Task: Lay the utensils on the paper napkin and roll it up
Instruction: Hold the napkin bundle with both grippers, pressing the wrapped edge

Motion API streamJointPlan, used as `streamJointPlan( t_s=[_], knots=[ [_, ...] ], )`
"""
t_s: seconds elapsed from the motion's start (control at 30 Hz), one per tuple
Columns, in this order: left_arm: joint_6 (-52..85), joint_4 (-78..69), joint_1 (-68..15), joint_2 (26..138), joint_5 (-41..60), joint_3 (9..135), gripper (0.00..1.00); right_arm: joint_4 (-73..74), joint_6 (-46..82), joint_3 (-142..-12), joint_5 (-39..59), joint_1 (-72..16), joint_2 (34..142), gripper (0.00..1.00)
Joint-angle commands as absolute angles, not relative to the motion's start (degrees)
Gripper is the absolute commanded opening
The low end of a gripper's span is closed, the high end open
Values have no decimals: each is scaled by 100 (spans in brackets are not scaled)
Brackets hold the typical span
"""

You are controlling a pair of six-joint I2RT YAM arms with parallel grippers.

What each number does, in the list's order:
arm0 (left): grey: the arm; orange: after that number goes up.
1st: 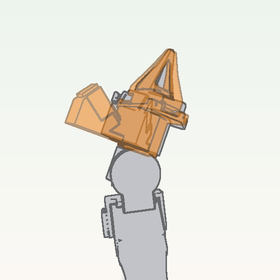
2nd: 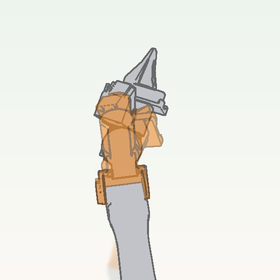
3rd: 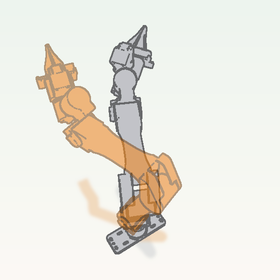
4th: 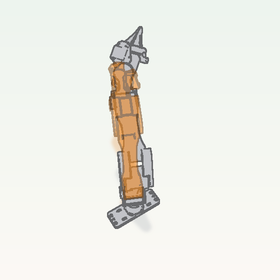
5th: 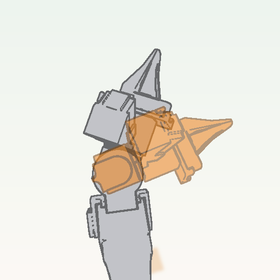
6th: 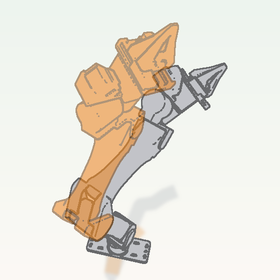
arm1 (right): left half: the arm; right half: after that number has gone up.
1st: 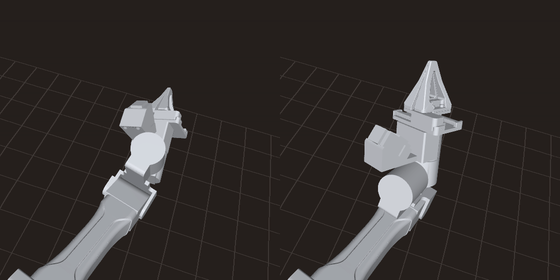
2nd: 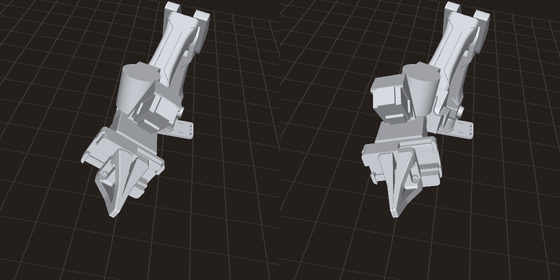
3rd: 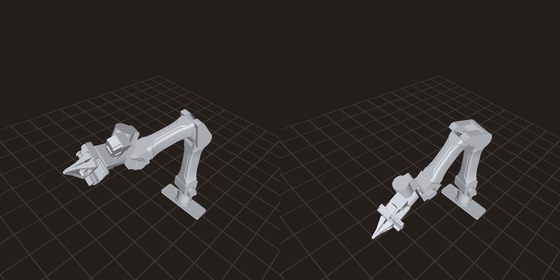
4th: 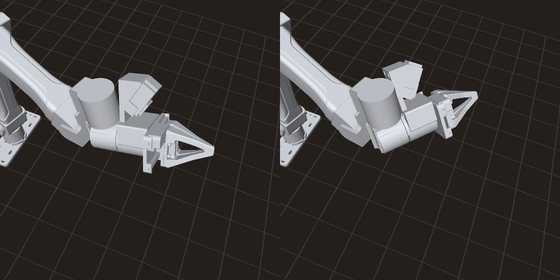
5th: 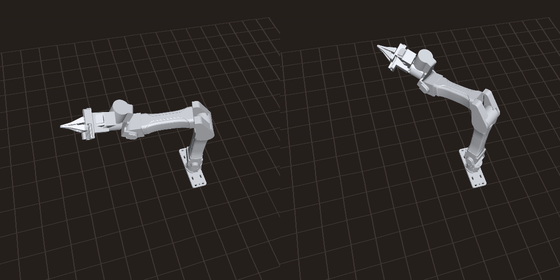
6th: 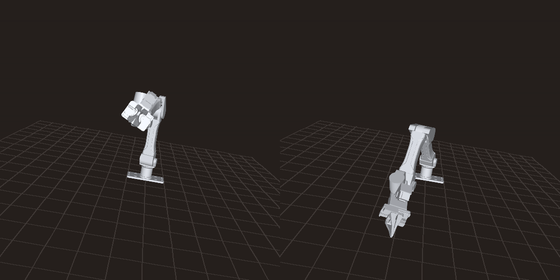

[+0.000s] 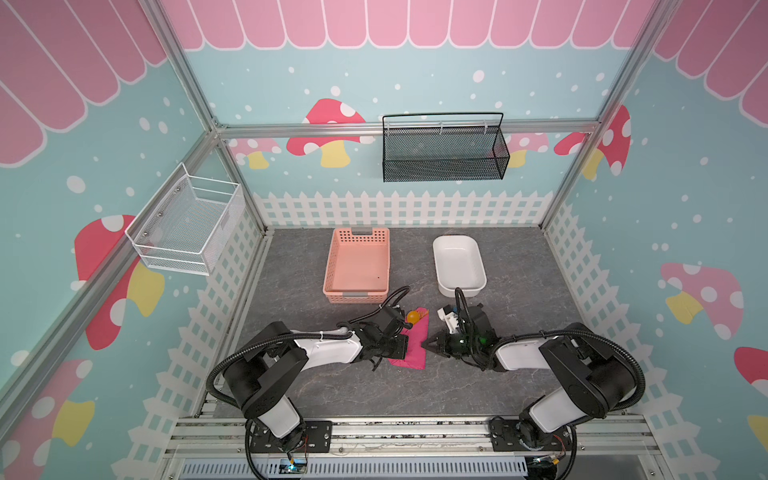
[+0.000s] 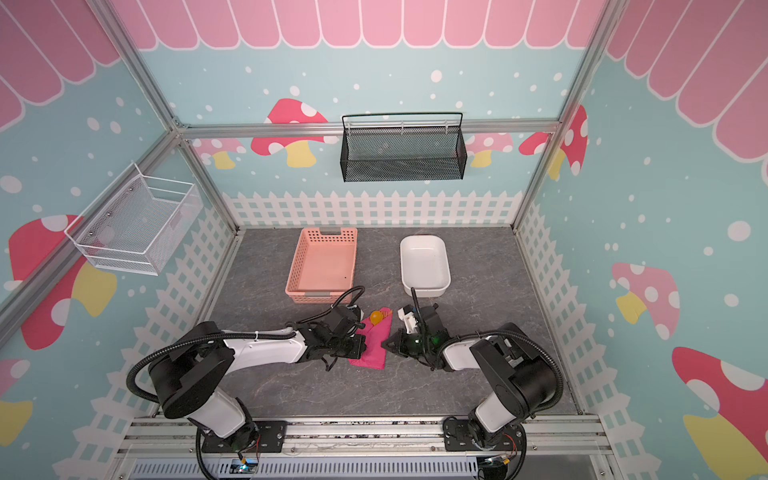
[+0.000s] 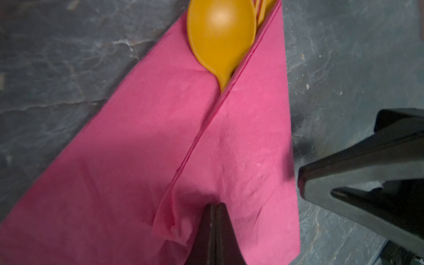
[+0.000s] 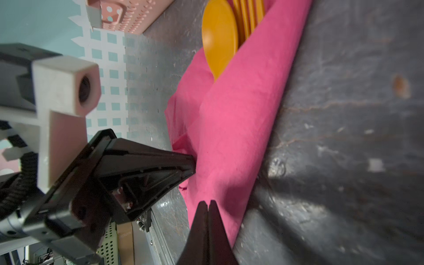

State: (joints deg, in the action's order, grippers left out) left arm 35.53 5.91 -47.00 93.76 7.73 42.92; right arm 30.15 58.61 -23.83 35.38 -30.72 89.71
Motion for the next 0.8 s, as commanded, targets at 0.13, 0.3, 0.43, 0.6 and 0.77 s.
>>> streamJointPlan(
  t_s=[0.13,0.3,0.43,0.6,0.77],
  knots=[
    [3480,949,-4685,9374,589,4192,4,2430,5592,-2496,3123,-3018,9322,3],
    [3481,932,-4685,9369,597,4155,4,2208,5476,-2533,3120,-3016,9346,3],
    [3489,918,-4689,9365,606,4143,3,2213,5471,-2635,3147,-3023,9190,3],
    [3494,913,-4685,9356,615,4140,3,2227,5457,-2834,3024,-2977,9055,3],
    [3498,909,-4685,9353,626,4146,3,2291,5355,-3055,3001,-2890,9252,3]
  ],
)
